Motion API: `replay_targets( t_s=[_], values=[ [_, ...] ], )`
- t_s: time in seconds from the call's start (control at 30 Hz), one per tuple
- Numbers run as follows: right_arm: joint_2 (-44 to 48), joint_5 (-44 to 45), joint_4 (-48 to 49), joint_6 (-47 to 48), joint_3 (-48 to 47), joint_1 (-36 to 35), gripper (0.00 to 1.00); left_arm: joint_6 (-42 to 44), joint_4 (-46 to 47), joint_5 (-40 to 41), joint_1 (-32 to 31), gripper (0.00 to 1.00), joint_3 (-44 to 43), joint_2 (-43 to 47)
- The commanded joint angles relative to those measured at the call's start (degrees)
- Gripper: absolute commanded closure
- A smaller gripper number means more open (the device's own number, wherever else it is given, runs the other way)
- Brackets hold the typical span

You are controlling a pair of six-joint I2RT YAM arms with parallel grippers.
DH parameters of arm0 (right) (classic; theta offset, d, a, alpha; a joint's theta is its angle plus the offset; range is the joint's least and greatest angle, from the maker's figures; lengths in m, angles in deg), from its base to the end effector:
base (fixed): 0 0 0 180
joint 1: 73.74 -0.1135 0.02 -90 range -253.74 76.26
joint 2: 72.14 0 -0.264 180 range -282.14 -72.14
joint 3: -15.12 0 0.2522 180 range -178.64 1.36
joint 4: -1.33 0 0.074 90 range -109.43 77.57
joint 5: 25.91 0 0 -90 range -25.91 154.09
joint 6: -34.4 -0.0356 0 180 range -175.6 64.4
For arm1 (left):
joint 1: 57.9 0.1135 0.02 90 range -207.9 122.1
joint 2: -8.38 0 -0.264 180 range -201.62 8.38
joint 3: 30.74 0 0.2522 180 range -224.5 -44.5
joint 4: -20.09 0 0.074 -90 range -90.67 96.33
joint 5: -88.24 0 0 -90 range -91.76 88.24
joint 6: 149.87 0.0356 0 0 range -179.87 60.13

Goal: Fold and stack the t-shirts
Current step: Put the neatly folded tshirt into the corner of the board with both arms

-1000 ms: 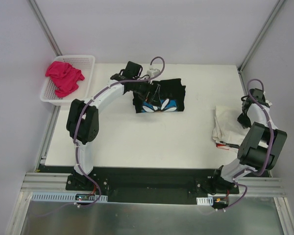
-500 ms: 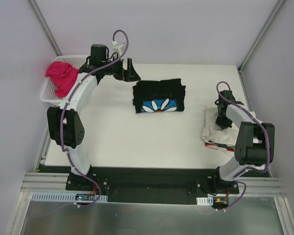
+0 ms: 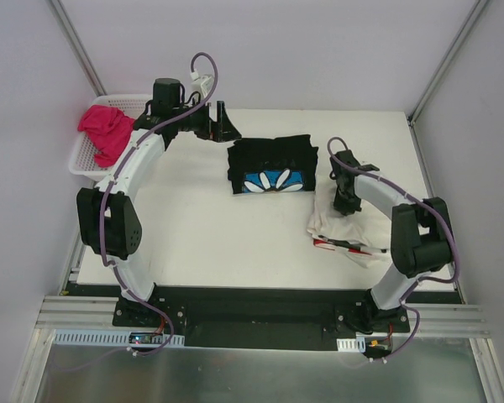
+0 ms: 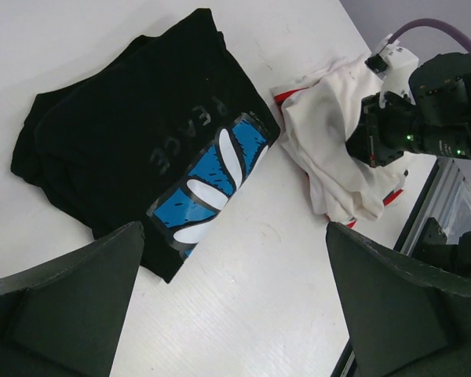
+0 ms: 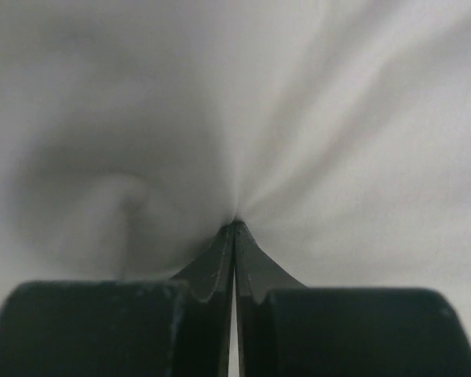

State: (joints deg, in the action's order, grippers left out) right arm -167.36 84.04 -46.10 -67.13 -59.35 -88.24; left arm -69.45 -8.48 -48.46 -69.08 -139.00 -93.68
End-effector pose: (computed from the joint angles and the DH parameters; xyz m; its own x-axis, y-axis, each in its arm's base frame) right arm 0.3127 0.0683 0.1873 -0.9031 -0.0395 -0.4275 0.0693 0.9693 -0.2361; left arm 0.4040 -0.1062 0.3615 -0.5002 -0.0175 -0.8658 0.7200 0.5470 -0.4270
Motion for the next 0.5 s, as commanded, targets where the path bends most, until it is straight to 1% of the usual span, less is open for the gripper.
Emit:
replay_targets(
  t_s=[0.0, 0.17, 0.37, 0.43, 0.47],
  values=[
    [-6.2, -9.8, 2.5, -4.2, -4.5, -4.8, 0.97, -0.3, 2.7, -1.7, 0.1, 0.01, 0.7, 1.6],
    [-10.0, -9.9, 4.0, -2.8, -8.0, -5.3, 0.97, -0.3, 2.7, -1.6, 0.1, 0.01, 1.1, 1.4],
    [-11.7, -8.5, 1.9, -0.6, -11.3, -5.2, 0.97, -0.2, 2.6, -1.3, 0.1, 0.01, 1.0, 1.3],
    [-9.9, -7.8, 0.9, -0.6, -10.7, -4.8, 0.95, -0.2, 2.7, -1.2, 0.1, 0.01, 0.9, 1.0],
    [-8.9, -7.8, 0.6, -0.8, -9.8, -4.5, 0.90, 0.0, 2.7, -1.1, 0.1, 0.01, 0.9, 0.8]
  ],
)
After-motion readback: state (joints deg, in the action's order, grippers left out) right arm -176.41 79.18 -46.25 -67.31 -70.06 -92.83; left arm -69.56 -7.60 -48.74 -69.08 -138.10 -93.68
